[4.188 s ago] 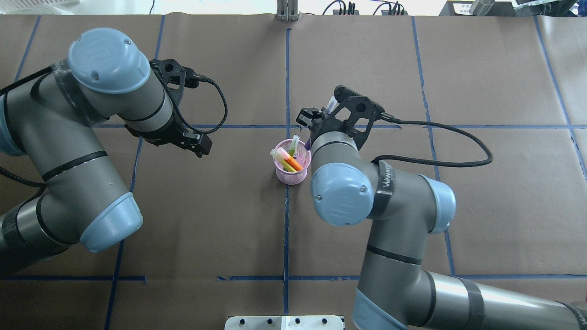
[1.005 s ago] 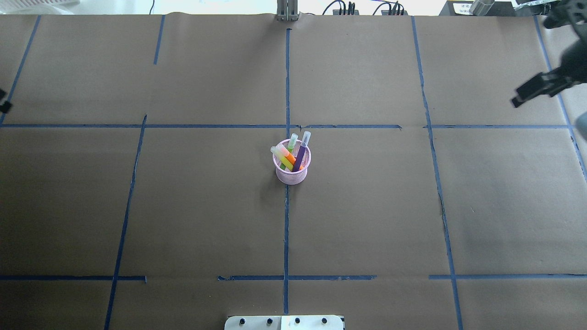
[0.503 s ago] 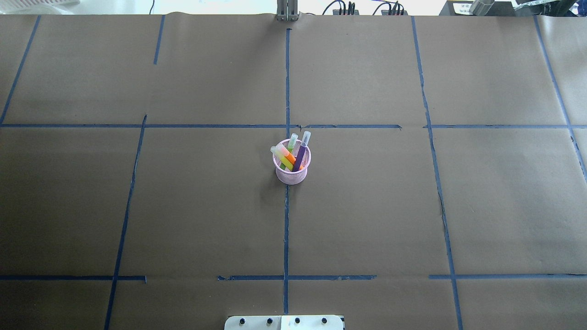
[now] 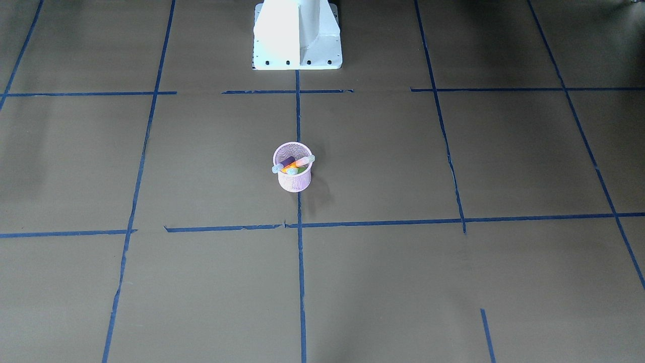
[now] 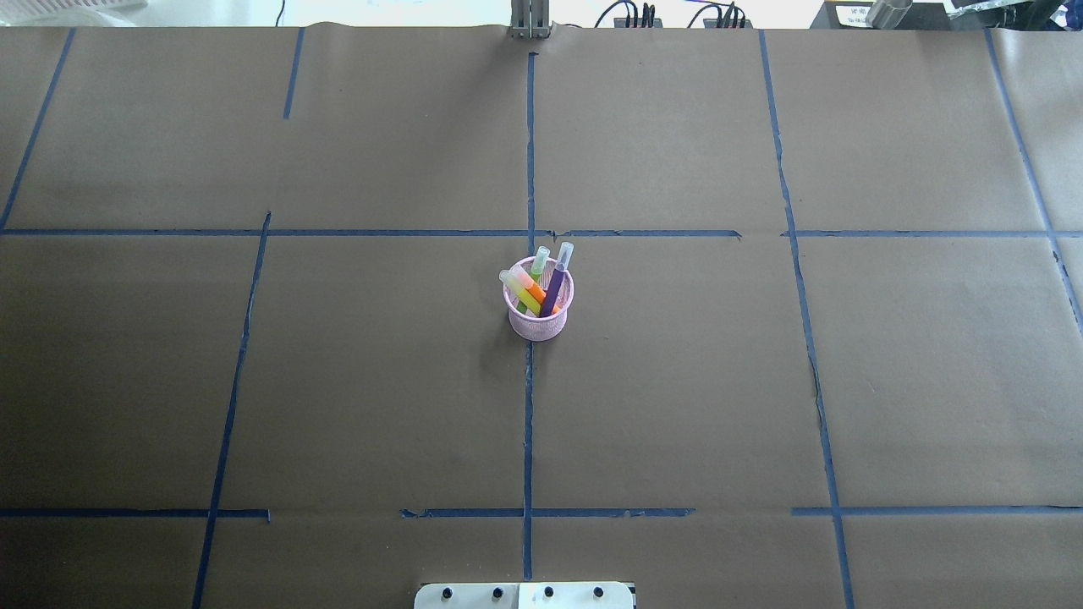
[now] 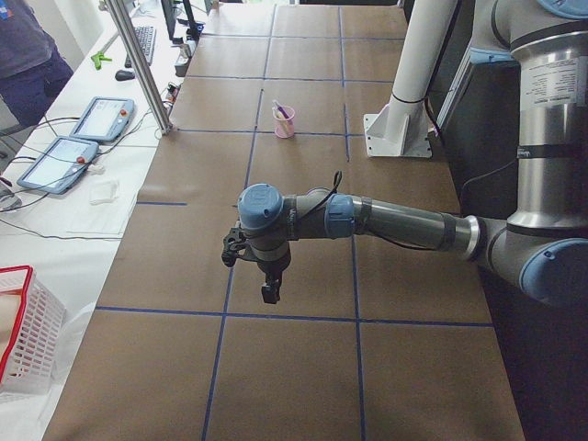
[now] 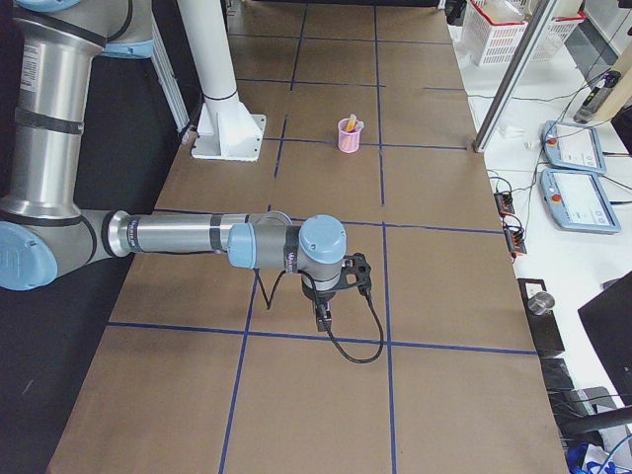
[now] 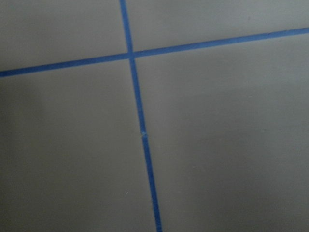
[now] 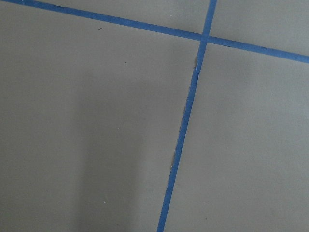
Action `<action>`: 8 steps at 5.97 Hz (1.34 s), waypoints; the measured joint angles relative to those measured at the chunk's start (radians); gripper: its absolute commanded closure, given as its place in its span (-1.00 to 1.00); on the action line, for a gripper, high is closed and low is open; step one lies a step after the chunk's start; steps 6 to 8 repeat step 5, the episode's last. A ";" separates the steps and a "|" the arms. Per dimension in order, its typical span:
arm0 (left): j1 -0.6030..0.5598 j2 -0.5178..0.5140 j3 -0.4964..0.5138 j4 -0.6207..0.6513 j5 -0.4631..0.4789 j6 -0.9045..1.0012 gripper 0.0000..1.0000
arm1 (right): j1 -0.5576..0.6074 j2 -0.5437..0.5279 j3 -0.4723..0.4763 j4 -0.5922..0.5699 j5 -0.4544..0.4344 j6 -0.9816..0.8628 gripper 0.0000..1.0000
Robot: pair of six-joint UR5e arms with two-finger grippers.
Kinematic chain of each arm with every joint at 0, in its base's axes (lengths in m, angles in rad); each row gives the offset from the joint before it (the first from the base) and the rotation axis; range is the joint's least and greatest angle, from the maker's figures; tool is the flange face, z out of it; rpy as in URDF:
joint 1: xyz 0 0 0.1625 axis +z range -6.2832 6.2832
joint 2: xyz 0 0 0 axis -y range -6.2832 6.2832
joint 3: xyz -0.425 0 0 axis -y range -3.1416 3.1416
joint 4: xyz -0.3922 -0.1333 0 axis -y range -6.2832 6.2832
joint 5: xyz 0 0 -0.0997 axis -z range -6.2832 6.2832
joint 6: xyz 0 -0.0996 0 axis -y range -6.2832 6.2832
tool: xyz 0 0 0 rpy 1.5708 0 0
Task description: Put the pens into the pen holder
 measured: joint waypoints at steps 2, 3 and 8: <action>0.005 0.015 0.017 0.000 0.005 0.003 -1.00 | 0.000 0.001 0.000 -0.001 0.000 0.001 -1.00; 0.006 0.018 0.021 0.001 0.005 0.004 -1.00 | 0.000 0.001 0.000 -0.001 0.000 0.001 -1.00; 0.007 0.018 0.024 0.000 0.005 0.004 -1.00 | 0.000 0.001 0.000 0.000 0.000 0.001 -1.00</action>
